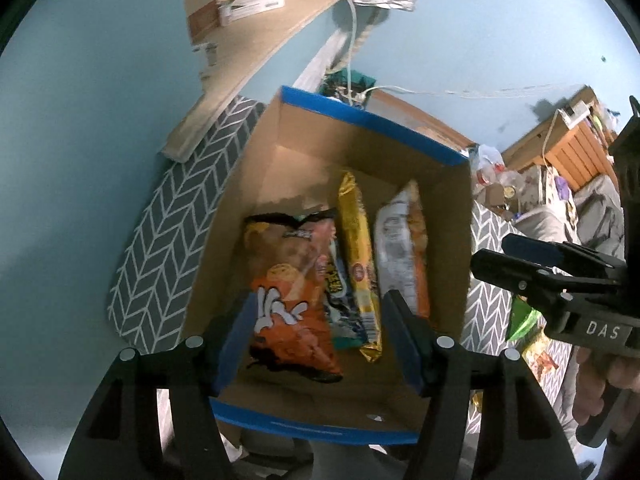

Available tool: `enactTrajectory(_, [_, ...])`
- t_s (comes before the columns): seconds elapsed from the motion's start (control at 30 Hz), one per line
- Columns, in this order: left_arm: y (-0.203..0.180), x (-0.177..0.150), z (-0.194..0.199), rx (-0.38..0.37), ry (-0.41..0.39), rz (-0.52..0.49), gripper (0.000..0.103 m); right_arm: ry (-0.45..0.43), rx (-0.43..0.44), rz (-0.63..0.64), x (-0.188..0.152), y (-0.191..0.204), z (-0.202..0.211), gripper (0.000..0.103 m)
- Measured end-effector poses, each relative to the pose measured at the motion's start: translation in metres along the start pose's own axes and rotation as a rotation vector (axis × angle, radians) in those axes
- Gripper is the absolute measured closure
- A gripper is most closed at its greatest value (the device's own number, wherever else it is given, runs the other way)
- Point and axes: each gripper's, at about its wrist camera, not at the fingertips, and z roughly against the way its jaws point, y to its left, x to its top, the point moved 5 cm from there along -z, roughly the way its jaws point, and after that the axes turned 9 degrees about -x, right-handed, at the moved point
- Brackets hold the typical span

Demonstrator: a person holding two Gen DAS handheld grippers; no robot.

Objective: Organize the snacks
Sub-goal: 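Open the right tool over the box while the left tool releases the orange bag, then move both tools back toward the remaining snack bags on the table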

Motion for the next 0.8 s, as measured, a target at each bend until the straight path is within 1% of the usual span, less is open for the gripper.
enactTrajectory(0.23, [-0.036, 0.008, 0.002, -0.032, 0.006, -0.070, 0.037, -0.010, -0.025, -0.096, -0.015, -0.037, 0.015, 0.032])
enactTrajectory(0.47, [-0.078, 0.012, 0.000, -0.082, 0.019, -0.146, 0.037, -0.022, -0.051, -0.203, -0.039, -0.079, 0.032, 0.032])
enactTrajectory(0.63, [-0.110, 0.010, -0.008, -0.114, 0.041, -0.203, 0.037, -0.020, -0.071, -0.281, -0.065, -0.112, 0.045, 0.032])
enactTrajectory(0.8, [-0.149, 0.002, -0.021, -0.144, 0.088, -0.295, 0.037, -0.015, -0.101, -0.364, -0.093, -0.144, 0.060, 0.032])
